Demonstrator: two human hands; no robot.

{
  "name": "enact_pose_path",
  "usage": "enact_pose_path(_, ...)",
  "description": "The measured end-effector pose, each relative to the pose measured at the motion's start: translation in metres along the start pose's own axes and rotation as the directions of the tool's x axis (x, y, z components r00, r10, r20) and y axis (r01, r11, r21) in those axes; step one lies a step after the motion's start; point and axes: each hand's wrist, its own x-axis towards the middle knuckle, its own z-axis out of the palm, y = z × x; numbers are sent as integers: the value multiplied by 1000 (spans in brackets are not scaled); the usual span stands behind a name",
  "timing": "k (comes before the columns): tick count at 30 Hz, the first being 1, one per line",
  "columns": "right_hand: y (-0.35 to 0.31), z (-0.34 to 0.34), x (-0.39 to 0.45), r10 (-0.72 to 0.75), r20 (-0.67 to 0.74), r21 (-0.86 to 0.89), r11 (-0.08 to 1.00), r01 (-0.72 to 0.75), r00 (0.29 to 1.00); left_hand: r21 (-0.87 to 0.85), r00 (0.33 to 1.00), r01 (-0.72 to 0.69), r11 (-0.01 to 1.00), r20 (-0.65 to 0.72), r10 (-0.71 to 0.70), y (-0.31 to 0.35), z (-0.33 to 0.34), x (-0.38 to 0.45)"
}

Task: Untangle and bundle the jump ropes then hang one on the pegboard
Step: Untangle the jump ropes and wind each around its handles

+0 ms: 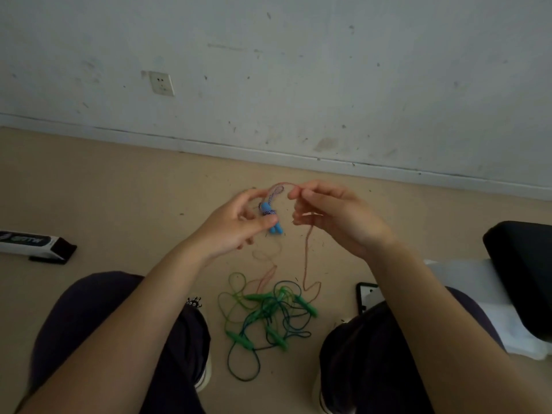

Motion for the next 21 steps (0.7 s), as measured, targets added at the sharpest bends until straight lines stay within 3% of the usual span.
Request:
enact_pose_path(5,6,7,1,-32,25,-93,995,34,999,-46,987,-160,986,-21,159,3,9,0)
enact_pose_path(8,7,7,1,-60,-52,-123,991,53,997,-99,989,-145,984,2,146,3,4,-3)
enact_pose_path(12,8,8,2,-30,-124,82,996,40,992,-177,985,-159,971,36,168,2,-1,-6)
enact_pose_path(15,10,10,3,-2,-93,120,993,13,996,-202,989,-133,970,34,143,4,6,-8)
enact_pose_path(19,11,13,3,21,-97,124,992,-8,995,-156,968,-81,985,223,114,4,12,-11)
enact_pose_path(21,12,12,4,39,-125,106,994,-25,991,-175,965,-67,982,240,109,5,10,-11)
